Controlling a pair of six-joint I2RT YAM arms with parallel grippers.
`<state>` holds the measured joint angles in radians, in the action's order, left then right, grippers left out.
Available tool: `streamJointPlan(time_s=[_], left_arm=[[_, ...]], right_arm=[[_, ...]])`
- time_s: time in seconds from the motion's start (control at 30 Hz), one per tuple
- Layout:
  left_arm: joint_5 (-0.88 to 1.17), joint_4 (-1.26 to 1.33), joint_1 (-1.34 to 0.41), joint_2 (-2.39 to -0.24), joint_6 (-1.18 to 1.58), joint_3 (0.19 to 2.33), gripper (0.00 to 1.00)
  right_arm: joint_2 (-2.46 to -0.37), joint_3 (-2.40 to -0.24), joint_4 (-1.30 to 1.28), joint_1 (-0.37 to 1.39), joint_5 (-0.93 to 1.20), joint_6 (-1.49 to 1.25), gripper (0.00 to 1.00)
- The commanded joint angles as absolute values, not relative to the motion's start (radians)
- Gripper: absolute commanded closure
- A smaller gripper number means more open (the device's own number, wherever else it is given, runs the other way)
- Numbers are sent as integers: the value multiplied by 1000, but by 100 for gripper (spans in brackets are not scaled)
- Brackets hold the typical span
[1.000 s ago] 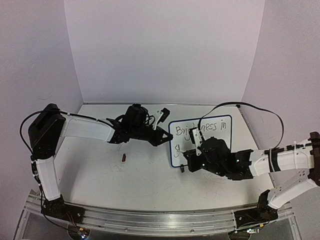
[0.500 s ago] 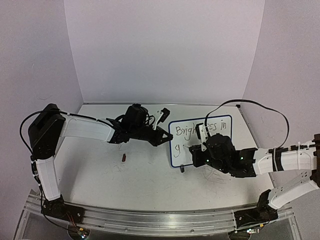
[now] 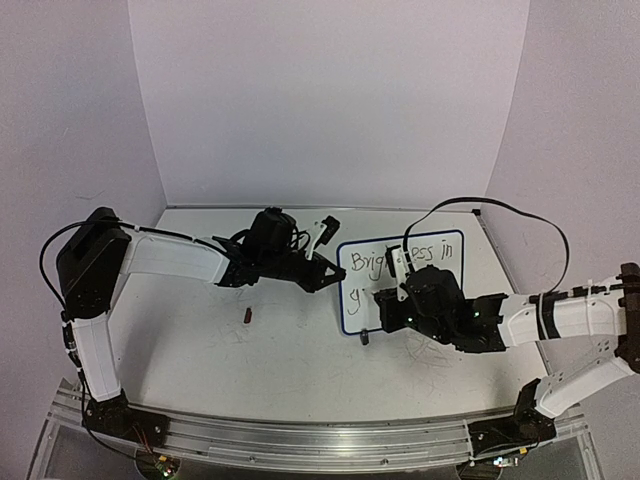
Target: Write a sentence on the whiteboard
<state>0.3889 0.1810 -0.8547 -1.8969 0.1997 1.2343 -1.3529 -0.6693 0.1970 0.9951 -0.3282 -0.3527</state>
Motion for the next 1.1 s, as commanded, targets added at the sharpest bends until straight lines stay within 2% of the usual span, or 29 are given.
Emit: streamJointPlan(time_s=[0.0, 0.43, 1.07], left_arm=[[276, 56, -847, -1904, 129, 1215, 100], [272, 54, -847, -1904, 127, 1213, 100], [268, 50, -847, -1899, 129, 1210, 100]], right_arm=[[-1364, -701, 230, 986, -341, -351, 100], [-1371, -666, 204, 986, -303, -375, 100], [-1323, -649, 160, 976, -368, -380, 100]])
